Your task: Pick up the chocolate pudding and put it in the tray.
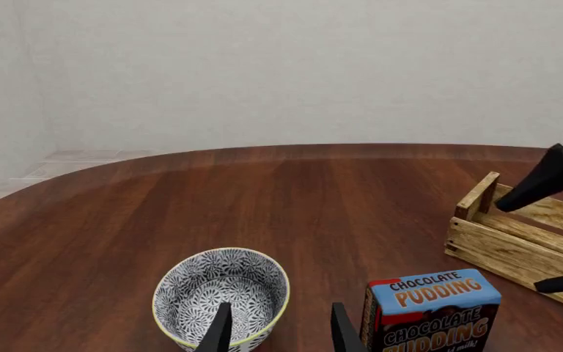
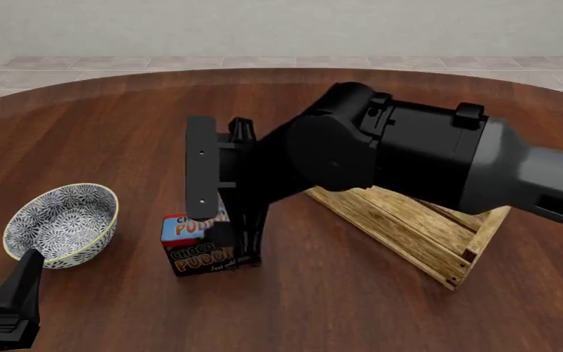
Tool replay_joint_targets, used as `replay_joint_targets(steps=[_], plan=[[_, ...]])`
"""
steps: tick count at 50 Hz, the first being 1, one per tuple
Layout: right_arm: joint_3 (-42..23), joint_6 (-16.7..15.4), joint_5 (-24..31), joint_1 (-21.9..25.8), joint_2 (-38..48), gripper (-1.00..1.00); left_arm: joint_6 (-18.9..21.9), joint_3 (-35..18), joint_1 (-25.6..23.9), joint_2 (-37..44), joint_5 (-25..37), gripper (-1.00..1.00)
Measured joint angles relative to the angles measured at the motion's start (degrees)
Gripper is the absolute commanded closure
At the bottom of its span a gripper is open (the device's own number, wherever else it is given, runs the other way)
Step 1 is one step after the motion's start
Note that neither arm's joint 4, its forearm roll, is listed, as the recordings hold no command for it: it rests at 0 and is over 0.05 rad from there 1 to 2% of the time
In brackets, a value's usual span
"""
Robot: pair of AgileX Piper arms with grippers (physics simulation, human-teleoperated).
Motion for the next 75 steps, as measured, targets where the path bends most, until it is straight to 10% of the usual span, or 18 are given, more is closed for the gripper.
replay_joint_targets(steps=[75], plan=[[-2.82, 2.31, -3.06, -0.88, 4.57, -1.00, 0.00, 0.00, 0.00, 0.00, 0.00, -1.00]])
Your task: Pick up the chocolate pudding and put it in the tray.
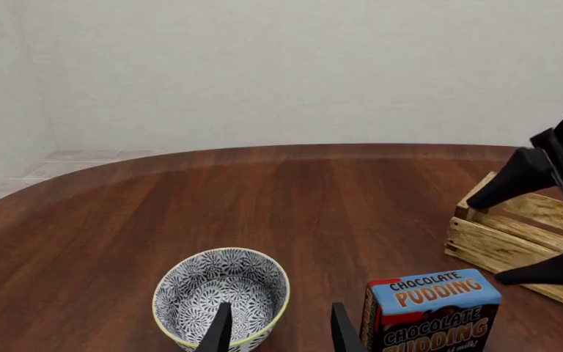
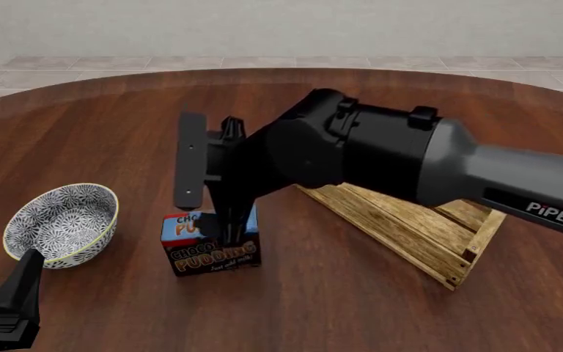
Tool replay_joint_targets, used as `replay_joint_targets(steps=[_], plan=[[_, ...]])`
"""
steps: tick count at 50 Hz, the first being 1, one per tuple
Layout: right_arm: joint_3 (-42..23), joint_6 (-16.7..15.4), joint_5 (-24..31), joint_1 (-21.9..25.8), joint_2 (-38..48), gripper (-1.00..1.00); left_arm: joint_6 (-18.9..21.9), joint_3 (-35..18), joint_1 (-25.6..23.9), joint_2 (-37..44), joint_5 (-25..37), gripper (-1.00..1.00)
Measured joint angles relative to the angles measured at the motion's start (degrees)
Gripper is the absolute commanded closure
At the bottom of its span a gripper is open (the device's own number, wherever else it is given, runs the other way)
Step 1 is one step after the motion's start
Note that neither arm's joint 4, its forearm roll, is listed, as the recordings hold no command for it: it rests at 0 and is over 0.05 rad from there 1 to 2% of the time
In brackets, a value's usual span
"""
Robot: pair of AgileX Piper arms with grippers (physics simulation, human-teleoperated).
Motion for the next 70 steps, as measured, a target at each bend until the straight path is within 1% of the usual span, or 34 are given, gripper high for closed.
replay_joint_targets(steps=[30, 70], plan=[[0.57, 1.04, -1.42, 0.60, 1.50, -1.00, 0.00, 0.00, 0.00, 0.00, 0.00, -1.00], [2.22, 2.30, -3.43, -0.16, 3.46, -1.00, 0.00, 0.00, 0.00, 0.00, 0.00, -1.00]])
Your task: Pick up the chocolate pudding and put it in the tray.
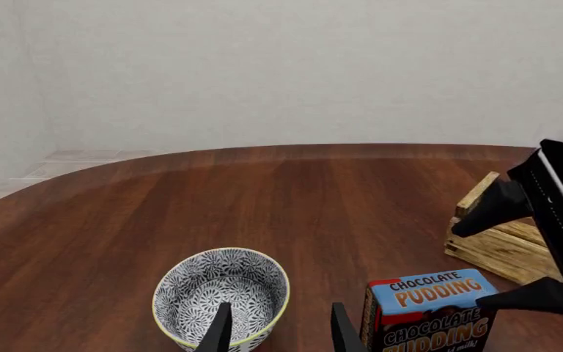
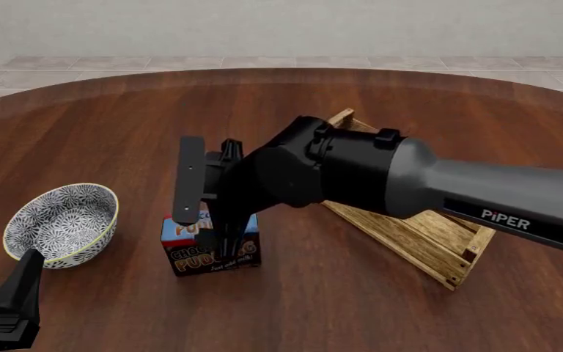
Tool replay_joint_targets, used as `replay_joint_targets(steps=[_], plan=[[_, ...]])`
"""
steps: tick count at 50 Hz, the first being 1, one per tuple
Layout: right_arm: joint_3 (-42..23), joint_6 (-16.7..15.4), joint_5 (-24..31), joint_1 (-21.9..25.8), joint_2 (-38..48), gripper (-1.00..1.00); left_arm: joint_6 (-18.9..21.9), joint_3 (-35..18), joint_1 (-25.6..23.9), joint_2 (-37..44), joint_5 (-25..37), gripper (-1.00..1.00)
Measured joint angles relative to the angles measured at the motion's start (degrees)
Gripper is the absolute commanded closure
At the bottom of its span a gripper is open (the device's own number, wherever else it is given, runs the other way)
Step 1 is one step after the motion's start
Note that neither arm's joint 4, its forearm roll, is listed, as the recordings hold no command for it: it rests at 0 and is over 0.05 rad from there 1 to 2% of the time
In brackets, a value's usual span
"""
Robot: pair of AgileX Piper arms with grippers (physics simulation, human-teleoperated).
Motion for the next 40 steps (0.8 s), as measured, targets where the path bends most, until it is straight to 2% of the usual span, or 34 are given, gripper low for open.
replay_joint_targets(steps=[40], plan=[[-1.57, 0.44, 0.21, -1.03, 1.82, -1.00, 0.00, 0.00, 0.00, 0.00, 0.00, -1.00]])
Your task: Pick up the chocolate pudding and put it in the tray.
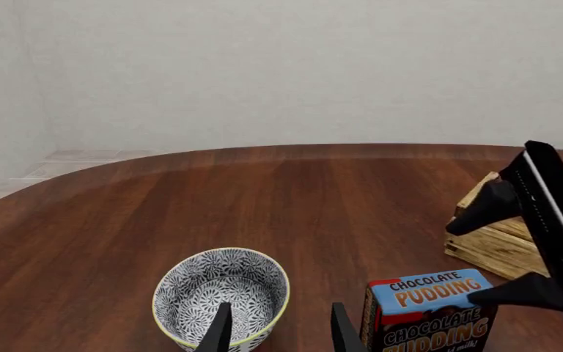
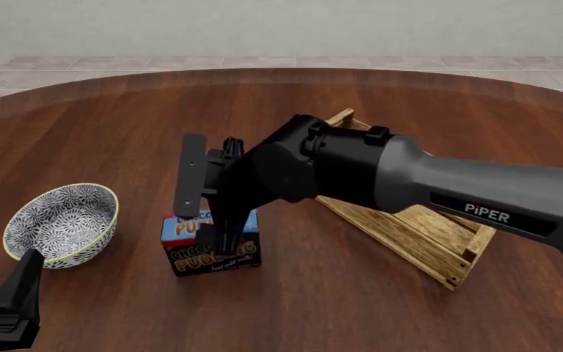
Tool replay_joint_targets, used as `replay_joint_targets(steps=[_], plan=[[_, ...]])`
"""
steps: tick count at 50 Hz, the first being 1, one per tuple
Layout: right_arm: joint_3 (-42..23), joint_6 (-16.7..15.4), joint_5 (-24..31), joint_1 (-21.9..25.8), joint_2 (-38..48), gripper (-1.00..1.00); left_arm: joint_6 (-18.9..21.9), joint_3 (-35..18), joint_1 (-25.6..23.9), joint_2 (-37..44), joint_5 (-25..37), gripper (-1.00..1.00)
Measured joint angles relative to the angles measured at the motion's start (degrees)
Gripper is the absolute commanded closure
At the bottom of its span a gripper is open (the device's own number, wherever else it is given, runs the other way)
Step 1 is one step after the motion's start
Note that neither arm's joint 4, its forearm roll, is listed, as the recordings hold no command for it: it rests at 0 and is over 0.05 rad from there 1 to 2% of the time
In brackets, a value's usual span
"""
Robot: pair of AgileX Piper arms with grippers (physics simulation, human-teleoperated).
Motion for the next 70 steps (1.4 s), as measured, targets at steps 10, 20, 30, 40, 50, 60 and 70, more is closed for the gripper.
replay_joint_targets(steps=[10, 20, 30, 40, 50, 60, 70], plan=[[-0.87, 0.12, 0.13, -0.29, 0.76, -1.00, 0.00, 0.00, 0.00, 0.00, 0.00, -1.00], [-1.34, 0.32, 0.12, -0.45, 1.24, -1.00, 0.00, 0.00, 0.00, 0.00, 0.00, -1.00], [-1.34, 0.70, -0.23, -0.38, 1.73, -1.00, 0.00, 0.00, 0.00, 0.00, 0.00, -1.00], [-1.35, 1.08, -0.46, -0.30, 2.14, -1.00, 0.00, 0.00, 0.00, 0.00, 0.00, -1.00], [-1.12, 1.51, -0.84, -0.23, 2.41, -1.00, 0.00, 0.00, 0.00, 0.00, 0.00, -1.00], [-0.71, 1.87, -1.19, -0.10, 2.45, -1.00, 0.00, 0.00, 0.00, 0.00, 0.00, -1.00], [-0.47, 2.12, -1.50, -0.20, 2.67, -1.00, 0.00, 0.00, 0.00, 0.00, 0.00, -1.00]])
